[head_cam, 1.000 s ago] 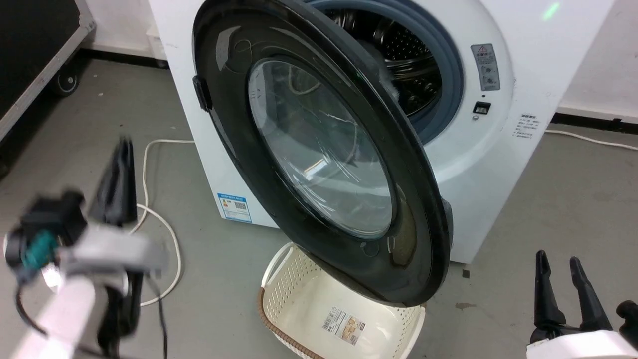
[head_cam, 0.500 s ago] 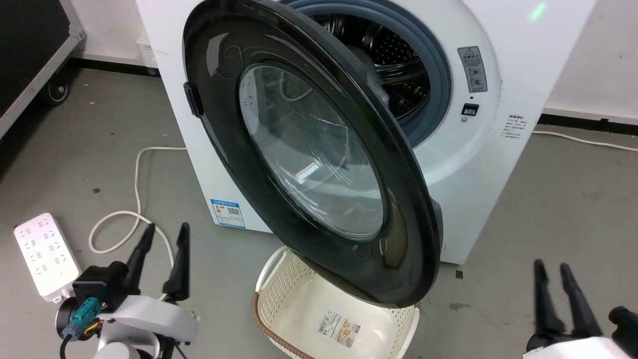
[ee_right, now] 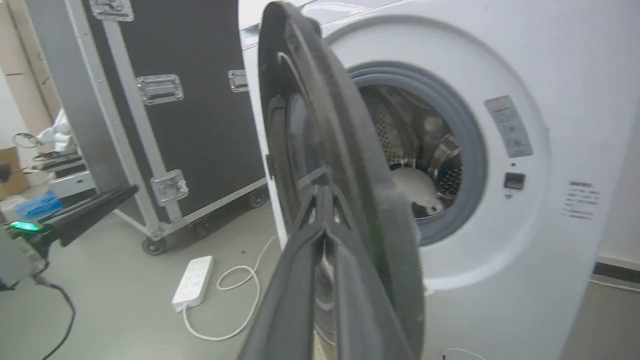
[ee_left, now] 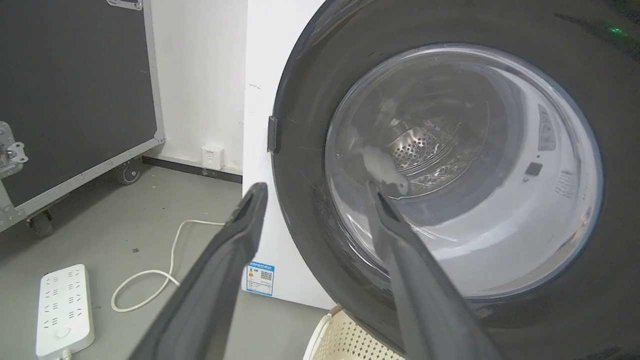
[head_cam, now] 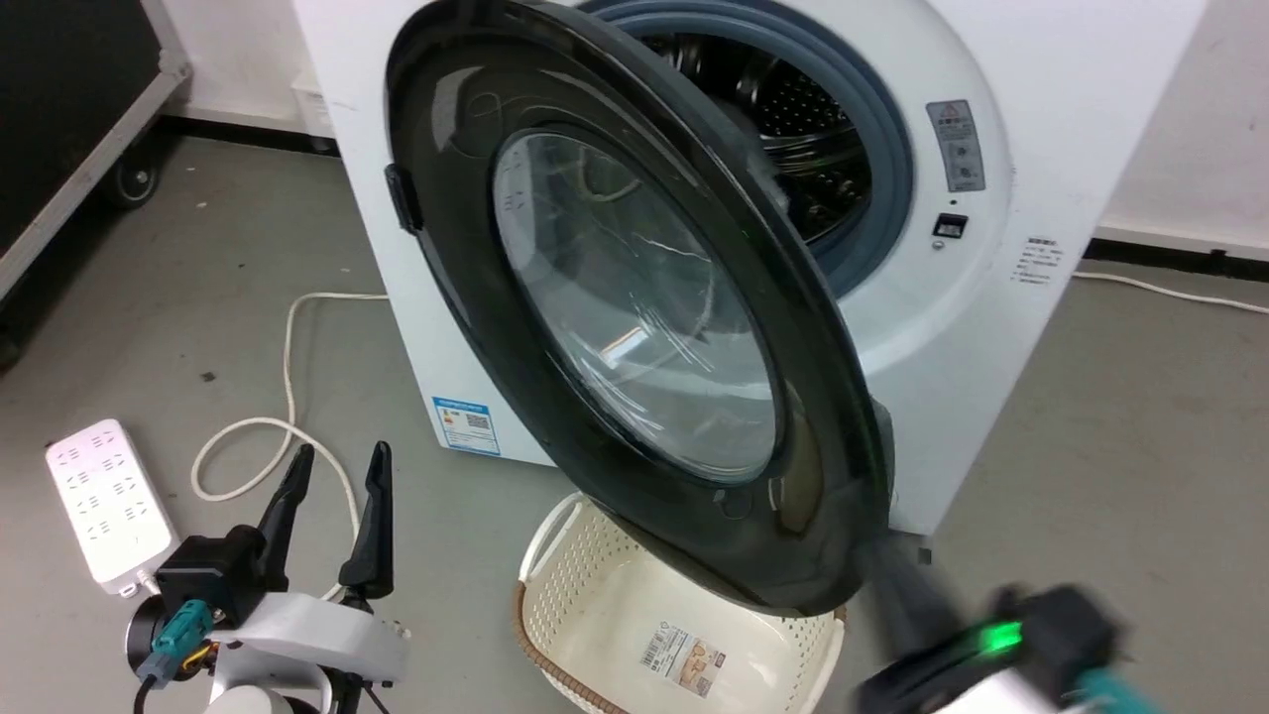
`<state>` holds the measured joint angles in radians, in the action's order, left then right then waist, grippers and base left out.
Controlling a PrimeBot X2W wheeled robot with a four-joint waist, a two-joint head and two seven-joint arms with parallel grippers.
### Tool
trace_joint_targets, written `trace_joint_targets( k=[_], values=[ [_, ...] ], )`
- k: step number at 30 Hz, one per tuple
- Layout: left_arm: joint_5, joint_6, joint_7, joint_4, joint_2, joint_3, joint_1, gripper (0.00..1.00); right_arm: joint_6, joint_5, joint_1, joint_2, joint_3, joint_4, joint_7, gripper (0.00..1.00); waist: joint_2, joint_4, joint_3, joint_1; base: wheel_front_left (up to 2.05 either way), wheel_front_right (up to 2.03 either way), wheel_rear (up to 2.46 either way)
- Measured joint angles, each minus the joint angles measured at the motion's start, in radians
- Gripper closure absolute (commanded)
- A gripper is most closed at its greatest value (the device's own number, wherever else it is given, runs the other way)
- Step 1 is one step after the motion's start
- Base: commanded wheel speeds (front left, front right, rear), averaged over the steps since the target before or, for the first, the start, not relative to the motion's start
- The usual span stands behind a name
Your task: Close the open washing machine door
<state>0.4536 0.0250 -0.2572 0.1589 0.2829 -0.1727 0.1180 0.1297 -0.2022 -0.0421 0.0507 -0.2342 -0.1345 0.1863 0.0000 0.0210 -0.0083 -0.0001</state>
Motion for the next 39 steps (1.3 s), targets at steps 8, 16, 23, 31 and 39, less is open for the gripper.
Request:
trace_joint_targets(
  k=[8,16,23,31,39],
  values=[
    [-0.040,-0.031,0.000,0.017,-0.047,0.043,0.000,0.00,0.002,-0.066,-0.016,-0.002,0.002,0.247,-0.064,1.00,0.0001,0.023,0.008,0.0002,0.00,0.00,0.00],
    [-0.058,-0.048,0.000,0.016,-0.065,0.073,-0.001,0.00,0.002,-0.083,0.078,-0.002,0.066,0.350,-0.005,1.00,0.0000,0.019,0.021,0.0001,0.00,0.00,0.00],
    [-0.075,-0.064,0.000,0.007,-0.082,0.095,0.001,0.00,0.002,-0.077,0.179,-0.003,0.133,0.395,0.020,1.00,0.0000,0.022,0.060,0.0001,0.00,0.00,0.00],
    [-0.094,-0.082,0.000,-0.008,-0.092,0.114,0.046,0.00,0.002,-0.027,0.355,-0.002,0.260,0.473,0.046,1.00,0.0001,0.030,0.145,0.0001,0.00,0.00,0.00],
    [-0.112,-0.107,0.000,-0.009,-0.115,0.123,0.093,0.00,0.002,0.049,0.528,-0.003,0.384,0.577,0.062,1.00,0.0001,0.049,0.229,0.0002,0.00,0.00,0.00]
  ],
)
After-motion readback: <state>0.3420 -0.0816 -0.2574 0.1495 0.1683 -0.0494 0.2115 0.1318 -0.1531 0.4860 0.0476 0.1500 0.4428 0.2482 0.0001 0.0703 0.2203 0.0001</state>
